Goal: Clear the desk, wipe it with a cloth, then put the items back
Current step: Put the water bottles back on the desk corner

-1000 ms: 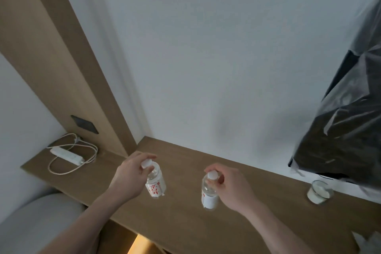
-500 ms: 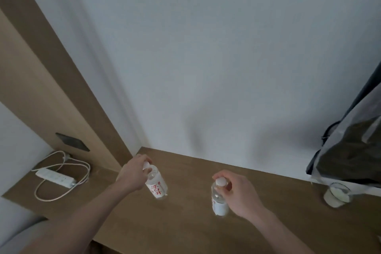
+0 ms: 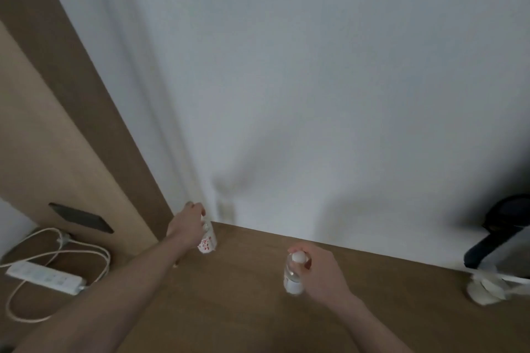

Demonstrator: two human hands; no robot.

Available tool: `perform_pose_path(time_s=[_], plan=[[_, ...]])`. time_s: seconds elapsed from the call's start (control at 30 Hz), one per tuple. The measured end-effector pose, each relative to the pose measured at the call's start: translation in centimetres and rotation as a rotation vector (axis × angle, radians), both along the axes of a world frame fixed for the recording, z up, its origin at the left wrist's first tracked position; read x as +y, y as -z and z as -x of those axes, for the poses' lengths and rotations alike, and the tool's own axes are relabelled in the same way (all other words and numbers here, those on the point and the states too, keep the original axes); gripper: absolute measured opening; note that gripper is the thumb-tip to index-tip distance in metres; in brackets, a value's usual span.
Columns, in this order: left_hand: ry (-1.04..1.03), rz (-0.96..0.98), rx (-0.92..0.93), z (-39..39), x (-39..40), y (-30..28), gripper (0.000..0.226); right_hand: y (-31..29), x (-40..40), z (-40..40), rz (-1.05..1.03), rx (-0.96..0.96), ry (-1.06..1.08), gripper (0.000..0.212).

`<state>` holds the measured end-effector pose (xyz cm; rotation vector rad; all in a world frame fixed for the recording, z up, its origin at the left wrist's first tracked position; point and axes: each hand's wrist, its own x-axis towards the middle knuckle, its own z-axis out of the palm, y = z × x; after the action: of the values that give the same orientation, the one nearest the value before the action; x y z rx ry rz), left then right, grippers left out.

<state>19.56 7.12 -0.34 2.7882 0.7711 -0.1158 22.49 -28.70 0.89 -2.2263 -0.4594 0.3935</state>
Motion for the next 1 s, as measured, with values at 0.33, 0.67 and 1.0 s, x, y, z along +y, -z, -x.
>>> perform_pose_path(time_s=[0.33,0.67,1.0], plan=[[0.197,0.033,0.078,-2.3,5.0,1.5,0.034,2.5,8.1,0.0,0.126,0.028,0.051,0.014],[0.265,-0.058,0.021,-3.1,6.9,3.1,0.041,3.7,10.2,0.3,0.370,0.119,0.062,0.034],[0.147,0.001,-0.054,-5.9,7.1,4.0,0.036,3.1,11.9,0.1,0.391,0.114,0.066,0.023]])
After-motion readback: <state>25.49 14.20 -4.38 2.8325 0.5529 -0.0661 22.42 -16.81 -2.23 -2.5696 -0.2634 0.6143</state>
